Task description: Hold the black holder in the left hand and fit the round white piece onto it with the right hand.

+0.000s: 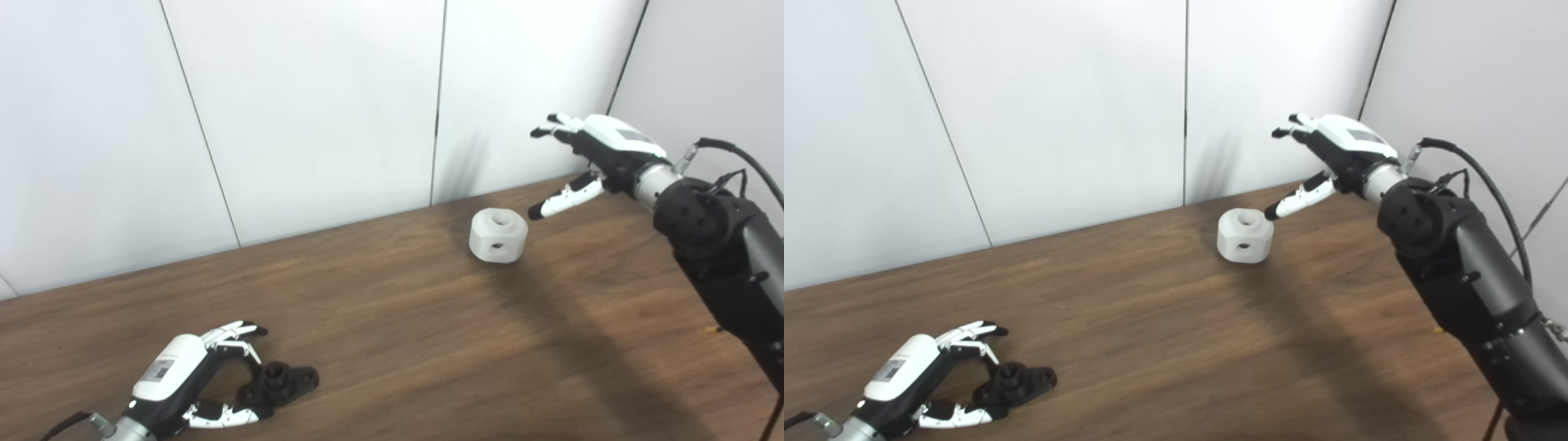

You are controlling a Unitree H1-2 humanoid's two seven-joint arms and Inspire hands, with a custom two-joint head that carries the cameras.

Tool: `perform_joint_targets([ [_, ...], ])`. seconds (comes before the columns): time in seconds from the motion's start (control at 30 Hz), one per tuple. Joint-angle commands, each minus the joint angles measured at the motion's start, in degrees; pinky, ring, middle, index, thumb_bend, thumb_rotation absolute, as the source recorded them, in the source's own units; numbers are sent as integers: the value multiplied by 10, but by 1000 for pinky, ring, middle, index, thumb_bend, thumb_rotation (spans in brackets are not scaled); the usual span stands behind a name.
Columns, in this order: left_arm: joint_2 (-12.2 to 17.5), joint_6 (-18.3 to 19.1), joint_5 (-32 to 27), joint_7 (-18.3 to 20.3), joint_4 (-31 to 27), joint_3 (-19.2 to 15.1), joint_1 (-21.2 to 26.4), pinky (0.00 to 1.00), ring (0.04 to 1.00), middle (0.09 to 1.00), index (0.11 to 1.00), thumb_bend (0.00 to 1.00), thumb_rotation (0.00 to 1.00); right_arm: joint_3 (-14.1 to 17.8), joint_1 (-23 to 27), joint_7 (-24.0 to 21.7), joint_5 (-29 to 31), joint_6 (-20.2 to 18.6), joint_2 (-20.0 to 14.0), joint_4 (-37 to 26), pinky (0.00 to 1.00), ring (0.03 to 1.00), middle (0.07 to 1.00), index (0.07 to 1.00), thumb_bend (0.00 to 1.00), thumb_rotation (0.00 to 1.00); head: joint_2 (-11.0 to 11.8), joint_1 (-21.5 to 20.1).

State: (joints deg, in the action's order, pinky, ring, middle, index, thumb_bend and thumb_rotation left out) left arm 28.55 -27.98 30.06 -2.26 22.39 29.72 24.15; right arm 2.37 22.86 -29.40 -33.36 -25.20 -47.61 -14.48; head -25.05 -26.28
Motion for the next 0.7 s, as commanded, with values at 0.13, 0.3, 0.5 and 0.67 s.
perform_joint_targets([
  [0.13, 17, 11, 24, 39, 30, 18, -28, 879, 908, 860, 485, 522, 50, -16, 24, 14, 2, 11, -5, 42, 827, 1000, 1000, 918, 987, 460, -2, 3],
  [0.3, 20, 11, 24, 42, 24, 17, -30, 876, 909, 856, 485, 522, 50, -35, 28, 28, 6, 25, 6, 89, 832, 1000, 1000, 927, 902, 503, -4, 7],
  [0.5, 21, 12, 22, 48, 14, 12, -34, 870, 903, 852, 485, 522, 49, -44, 32, 37, 11, 35, 17, 128, 857, 1000, 1000, 932, 942, 478, -6, 11],
  [0.67, 24, 12, 24, 54, 11, 8, -35, 870, 903, 853, 485, 522, 50, -45, 32, 40, 17, 31, 21, 142, 865, 1000, 1000, 940, 955, 457, -6, 11],
])
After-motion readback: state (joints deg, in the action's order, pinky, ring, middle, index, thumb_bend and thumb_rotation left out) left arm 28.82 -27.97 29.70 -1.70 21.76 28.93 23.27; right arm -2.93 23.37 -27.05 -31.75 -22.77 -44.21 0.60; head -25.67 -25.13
